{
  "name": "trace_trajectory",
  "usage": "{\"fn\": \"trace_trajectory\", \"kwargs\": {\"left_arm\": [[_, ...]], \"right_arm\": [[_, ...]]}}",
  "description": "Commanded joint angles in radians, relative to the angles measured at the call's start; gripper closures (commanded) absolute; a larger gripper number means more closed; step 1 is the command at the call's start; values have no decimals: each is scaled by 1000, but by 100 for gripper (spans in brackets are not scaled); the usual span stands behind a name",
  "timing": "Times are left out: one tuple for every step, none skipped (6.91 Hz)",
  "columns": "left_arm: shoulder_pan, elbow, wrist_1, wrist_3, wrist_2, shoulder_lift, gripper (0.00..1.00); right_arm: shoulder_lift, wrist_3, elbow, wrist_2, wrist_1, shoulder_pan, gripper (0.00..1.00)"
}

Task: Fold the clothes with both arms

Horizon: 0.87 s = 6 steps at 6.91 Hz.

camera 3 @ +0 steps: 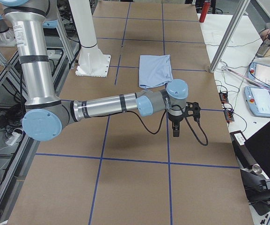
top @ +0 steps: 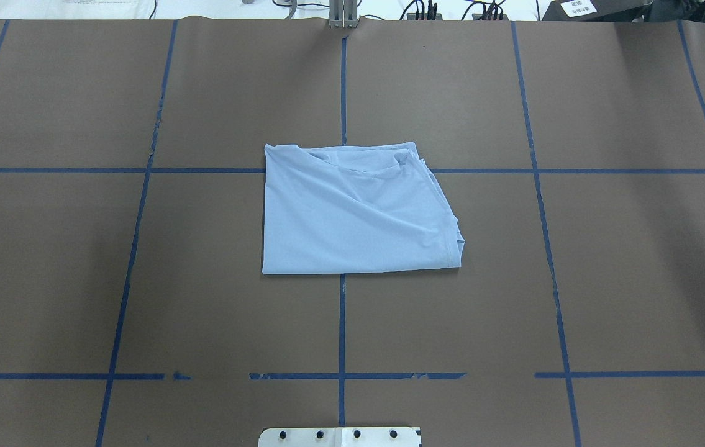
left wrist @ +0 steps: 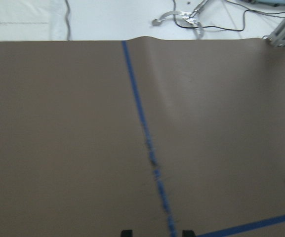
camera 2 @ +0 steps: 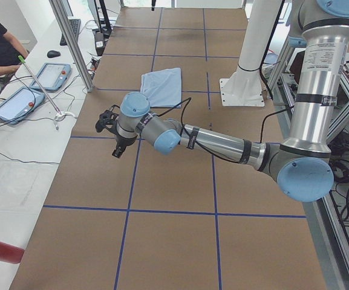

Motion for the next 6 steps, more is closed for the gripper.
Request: {"fn": "trace_trajectory", "kwargs": {"left_arm": [[-26, 6, 117, 47, -14, 24, 21], [-28, -11, 100, 48, -17, 91, 0], [-29, -32, 44, 47, -22, 113, 0], [-29, -61, 43, 36, -10, 124, 0], [-31, -78, 48, 37, -16, 152, 0], [-31, -80, 63, 36, -16, 171, 0]], "right_arm": [[-57, -52, 46, -9, -90, 18, 0], [-46, -46, 17, -5, -75, 15, 0], [-45, -46, 12, 0, -75, 12, 0], [-43, -47, 15, -6, -73, 12, 0], [-49, -47, 11, -11, -74, -1, 0], [-55, -47, -2, -34, -75, -27, 0]]}}
